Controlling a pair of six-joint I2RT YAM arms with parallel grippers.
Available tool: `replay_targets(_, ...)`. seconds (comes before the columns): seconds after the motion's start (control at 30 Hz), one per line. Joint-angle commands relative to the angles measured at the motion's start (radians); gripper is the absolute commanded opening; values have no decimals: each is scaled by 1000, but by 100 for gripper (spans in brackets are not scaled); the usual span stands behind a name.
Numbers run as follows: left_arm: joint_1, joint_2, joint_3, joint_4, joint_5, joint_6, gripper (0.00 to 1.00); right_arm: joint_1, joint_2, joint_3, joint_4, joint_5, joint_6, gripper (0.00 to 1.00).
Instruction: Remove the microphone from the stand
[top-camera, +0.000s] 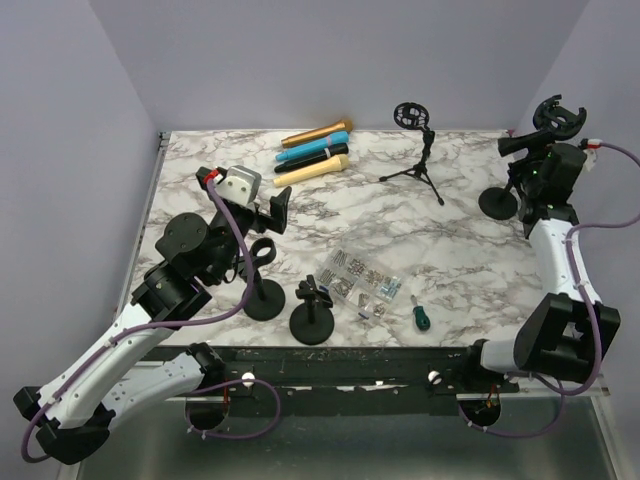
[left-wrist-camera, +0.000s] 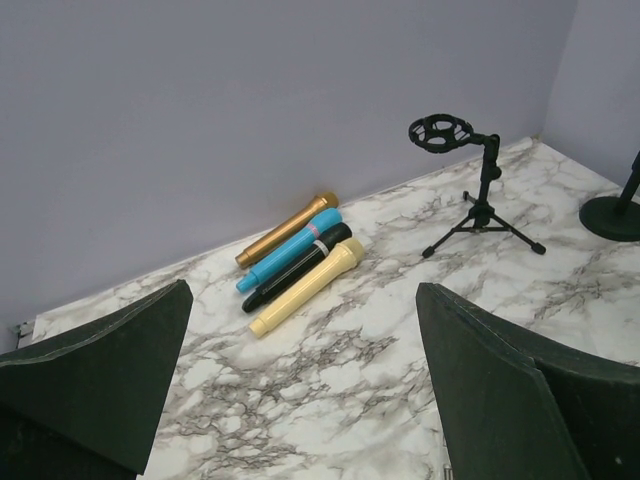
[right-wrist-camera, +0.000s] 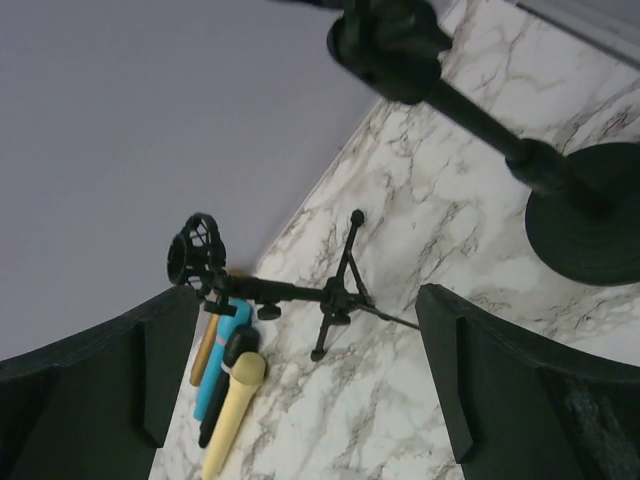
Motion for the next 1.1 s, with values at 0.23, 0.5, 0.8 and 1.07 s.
replay_targets(0.23,-6,-12,-5,16,2,0,99,-128,24,103,3,231,40,100)
replay_targets(0.5,-6,-7,-7,21,1,-1,99,-129,122,157,96,209,-44,82)
replay_targets(0.8,-6,-2,-7,19,5,-4,98,-128,148,147,188,210,-80,67)
replay_targets(1.07,-6,6,-7,19,5,-4,98,-129,200,167,200,192,-81,67)
